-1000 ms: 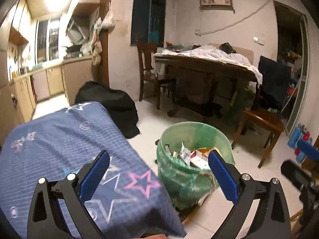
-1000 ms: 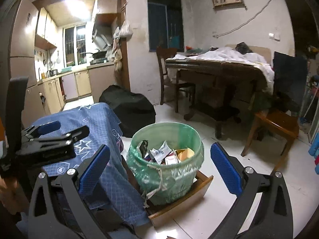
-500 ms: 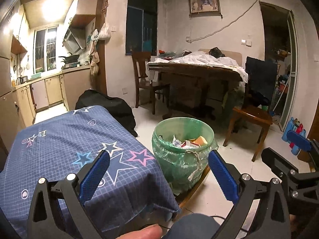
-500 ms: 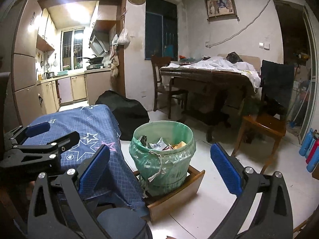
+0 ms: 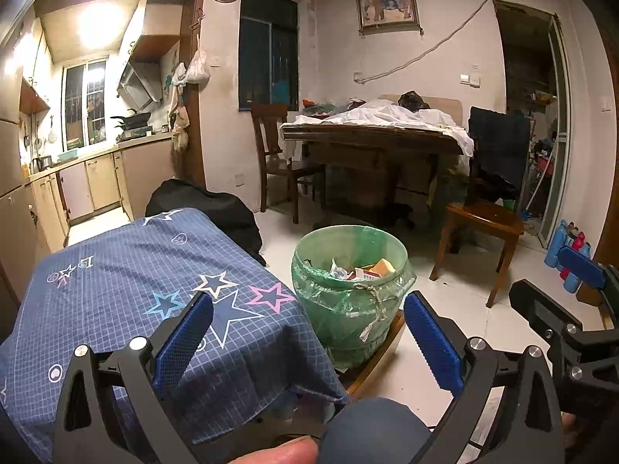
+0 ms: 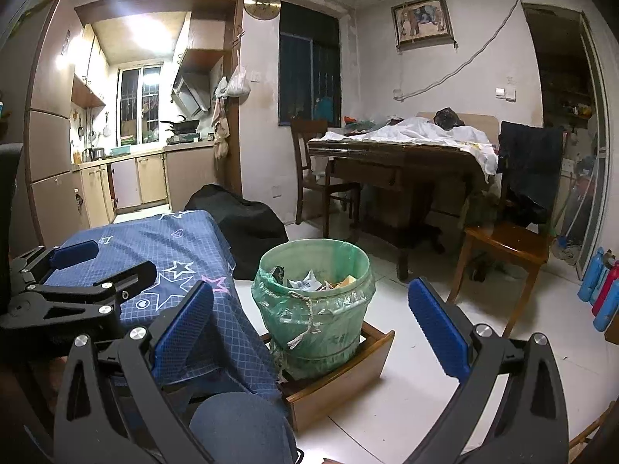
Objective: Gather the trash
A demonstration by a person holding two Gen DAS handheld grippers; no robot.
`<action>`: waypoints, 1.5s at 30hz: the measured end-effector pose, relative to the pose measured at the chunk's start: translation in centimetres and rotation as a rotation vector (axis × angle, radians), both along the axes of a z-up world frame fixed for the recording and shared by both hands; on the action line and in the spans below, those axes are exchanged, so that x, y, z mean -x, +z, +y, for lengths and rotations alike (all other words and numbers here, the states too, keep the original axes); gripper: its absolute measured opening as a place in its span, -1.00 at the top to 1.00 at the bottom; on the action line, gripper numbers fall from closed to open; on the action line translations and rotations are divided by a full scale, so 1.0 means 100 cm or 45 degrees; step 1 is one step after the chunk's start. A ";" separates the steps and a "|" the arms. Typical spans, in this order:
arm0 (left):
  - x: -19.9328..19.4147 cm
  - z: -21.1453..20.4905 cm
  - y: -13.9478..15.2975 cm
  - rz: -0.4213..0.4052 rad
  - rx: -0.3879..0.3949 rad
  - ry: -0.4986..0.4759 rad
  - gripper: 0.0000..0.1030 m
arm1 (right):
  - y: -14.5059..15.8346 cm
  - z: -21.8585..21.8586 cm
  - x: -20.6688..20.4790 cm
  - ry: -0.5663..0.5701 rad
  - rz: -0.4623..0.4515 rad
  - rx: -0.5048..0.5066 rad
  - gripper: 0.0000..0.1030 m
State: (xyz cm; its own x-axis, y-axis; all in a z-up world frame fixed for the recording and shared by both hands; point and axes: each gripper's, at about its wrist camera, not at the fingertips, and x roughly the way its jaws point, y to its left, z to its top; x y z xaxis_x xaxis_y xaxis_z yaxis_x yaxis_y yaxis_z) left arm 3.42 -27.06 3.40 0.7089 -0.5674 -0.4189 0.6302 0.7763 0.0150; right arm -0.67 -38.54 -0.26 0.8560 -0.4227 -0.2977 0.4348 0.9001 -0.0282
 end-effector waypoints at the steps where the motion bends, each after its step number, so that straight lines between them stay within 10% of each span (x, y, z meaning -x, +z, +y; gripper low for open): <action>1: -0.003 -0.001 0.001 0.001 0.000 -0.001 -0.90 | -0.001 0.000 0.001 -0.003 -0.005 -0.005 -0.89; 45: -0.009 0.001 -0.013 0.004 0.012 0.024 -0.90 | -0.003 0.002 0.009 -0.028 -0.101 0.027 -0.89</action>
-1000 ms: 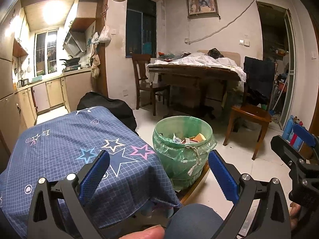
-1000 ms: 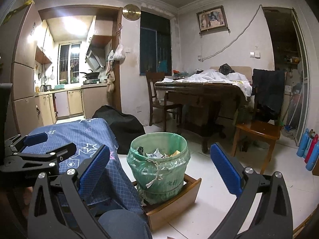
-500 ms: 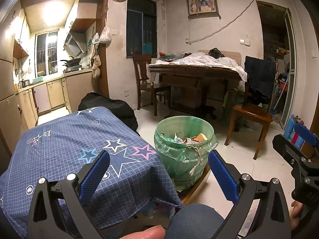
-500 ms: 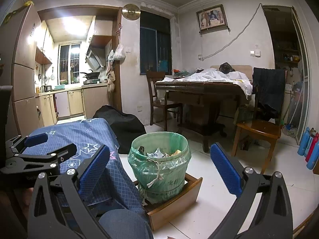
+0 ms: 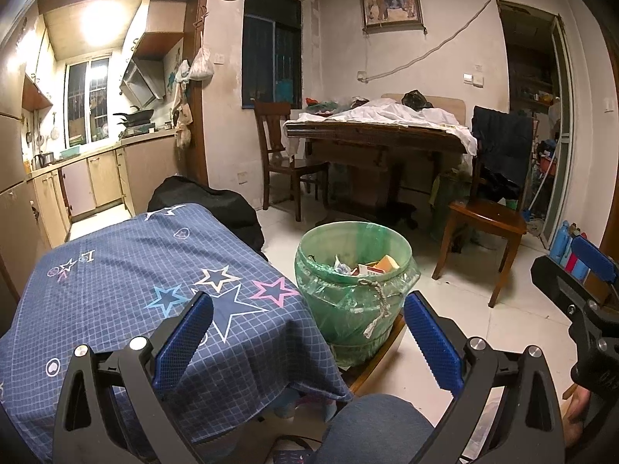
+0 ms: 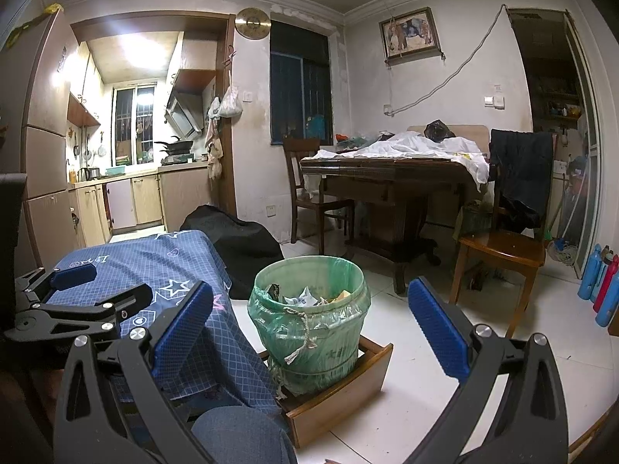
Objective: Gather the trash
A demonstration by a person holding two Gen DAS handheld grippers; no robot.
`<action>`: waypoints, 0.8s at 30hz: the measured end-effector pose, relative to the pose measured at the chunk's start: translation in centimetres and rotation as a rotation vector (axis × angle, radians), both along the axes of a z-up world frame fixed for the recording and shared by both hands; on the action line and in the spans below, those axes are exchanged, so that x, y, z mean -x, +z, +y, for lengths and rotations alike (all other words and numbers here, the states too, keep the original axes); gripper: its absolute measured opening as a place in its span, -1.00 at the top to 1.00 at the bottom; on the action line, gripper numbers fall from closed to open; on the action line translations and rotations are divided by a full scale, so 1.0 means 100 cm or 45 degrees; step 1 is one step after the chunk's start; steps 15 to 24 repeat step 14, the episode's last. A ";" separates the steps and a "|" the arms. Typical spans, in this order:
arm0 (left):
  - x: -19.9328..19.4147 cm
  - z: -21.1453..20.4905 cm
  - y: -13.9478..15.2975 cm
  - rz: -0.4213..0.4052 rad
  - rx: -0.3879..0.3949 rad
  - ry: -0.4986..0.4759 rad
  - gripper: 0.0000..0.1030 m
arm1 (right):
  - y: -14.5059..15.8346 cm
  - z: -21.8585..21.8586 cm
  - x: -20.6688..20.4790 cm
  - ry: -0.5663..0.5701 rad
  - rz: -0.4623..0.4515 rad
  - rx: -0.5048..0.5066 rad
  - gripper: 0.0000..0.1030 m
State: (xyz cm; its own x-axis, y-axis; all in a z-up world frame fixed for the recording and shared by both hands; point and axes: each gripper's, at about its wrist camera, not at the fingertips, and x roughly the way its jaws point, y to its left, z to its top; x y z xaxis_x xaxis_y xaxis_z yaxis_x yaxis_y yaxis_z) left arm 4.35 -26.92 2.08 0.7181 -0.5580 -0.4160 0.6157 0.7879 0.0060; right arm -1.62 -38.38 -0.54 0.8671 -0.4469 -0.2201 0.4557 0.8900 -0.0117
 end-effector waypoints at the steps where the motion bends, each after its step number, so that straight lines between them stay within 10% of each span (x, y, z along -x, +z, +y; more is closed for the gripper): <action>1: 0.000 0.000 0.000 -0.006 -0.002 0.007 -0.90 | 0.000 0.000 0.000 0.000 0.001 -0.002 -0.89; 24: 0.003 -0.006 -0.003 -0.021 -0.012 0.008 -0.90 | -0.001 0.004 0.000 -0.008 -0.002 -0.003 -0.89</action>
